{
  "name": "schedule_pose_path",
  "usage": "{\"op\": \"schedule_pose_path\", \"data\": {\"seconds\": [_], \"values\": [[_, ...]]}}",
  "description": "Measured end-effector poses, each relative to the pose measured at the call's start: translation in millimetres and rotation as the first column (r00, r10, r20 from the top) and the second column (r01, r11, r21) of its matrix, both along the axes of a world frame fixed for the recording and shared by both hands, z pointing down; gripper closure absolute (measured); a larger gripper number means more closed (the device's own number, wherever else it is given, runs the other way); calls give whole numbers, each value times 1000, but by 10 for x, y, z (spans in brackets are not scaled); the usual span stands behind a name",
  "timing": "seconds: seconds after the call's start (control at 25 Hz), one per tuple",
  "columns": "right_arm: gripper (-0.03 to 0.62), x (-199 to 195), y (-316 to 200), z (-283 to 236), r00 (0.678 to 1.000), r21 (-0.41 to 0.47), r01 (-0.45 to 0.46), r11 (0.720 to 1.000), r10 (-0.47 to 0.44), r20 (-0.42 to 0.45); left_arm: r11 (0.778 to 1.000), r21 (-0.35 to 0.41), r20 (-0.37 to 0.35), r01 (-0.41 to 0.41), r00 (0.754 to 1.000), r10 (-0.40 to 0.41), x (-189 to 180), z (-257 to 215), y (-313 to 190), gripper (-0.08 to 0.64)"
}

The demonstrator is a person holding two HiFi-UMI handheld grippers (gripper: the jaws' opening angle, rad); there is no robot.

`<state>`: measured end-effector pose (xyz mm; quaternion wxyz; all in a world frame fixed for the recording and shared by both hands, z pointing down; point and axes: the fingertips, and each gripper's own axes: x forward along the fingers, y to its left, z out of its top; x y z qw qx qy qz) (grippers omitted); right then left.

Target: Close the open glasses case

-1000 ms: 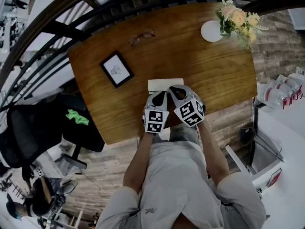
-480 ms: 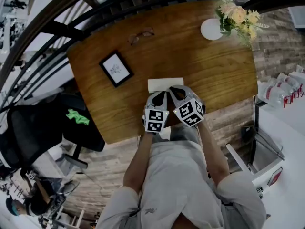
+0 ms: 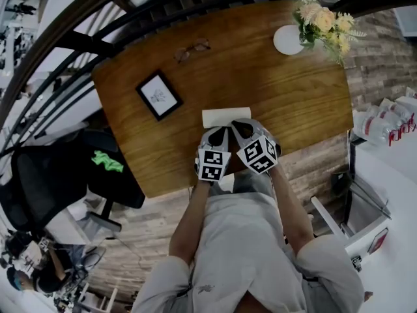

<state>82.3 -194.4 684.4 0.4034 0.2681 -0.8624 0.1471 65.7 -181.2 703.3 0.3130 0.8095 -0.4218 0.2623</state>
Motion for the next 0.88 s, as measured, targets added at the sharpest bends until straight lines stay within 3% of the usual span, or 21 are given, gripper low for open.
{"op": "schedule_pose_path", "data": {"seconds": [0.44,0.88], "values": [[589,26,14,9,1000,2,-27,1000,27,8,1000,-1,1,-18,1000,18,-53,-32,47,540],[589,218,-122,-481,973,64,-200,978,190,135,983,185,-30,0,1000,5,-314,-598,-153,540]]}}
